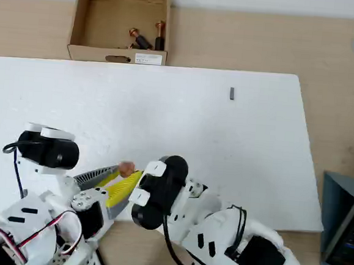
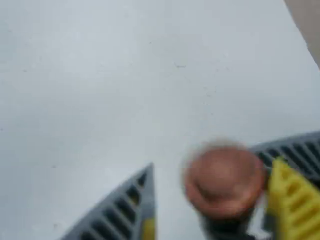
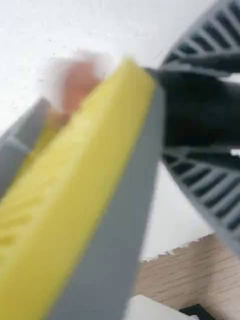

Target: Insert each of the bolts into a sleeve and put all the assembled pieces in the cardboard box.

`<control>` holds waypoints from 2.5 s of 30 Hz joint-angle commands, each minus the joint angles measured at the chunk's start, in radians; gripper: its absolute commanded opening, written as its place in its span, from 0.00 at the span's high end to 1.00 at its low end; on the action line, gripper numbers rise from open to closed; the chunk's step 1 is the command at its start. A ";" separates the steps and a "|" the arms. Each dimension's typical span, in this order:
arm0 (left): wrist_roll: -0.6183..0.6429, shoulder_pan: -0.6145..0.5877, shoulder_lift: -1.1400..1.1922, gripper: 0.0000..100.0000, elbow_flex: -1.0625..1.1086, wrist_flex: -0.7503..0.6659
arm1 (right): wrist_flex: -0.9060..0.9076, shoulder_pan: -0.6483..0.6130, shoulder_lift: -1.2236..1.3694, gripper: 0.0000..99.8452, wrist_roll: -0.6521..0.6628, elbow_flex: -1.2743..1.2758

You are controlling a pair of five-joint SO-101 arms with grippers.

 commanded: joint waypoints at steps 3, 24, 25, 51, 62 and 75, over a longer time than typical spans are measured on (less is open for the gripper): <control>-0.006 -0.015 0.004 0.81 -0.071 0.003 | -0.025 -0.005 -0.010 0.99 0.005 -0.007; -0.313 -0.477 -0.002 1.00 -0.051 -0.003 | -0.028 0.332 -0.012 0.99 -0.018 -0.041; -0.328 -0.525 -0.002 1.00 -0.015 -0.003 | -0.028 0.366 -0.012 0.99 -0.038 -0.050; -0.334 -0.736 -0.002 1.00 0.740 -0.473 | -0.051 0.665 0.443 0.99 -0.298 -0.478; -0.331 -0.713 -0.002 1.00 0.775 -0.503 | -0.195 0.673 0.915 0.99 -0.256 -0.792; -0.236 -0.786 -0.002 1.00 0.775 -0.503 | -0.474 0.668 1.445 0.99 -0.094 -1.179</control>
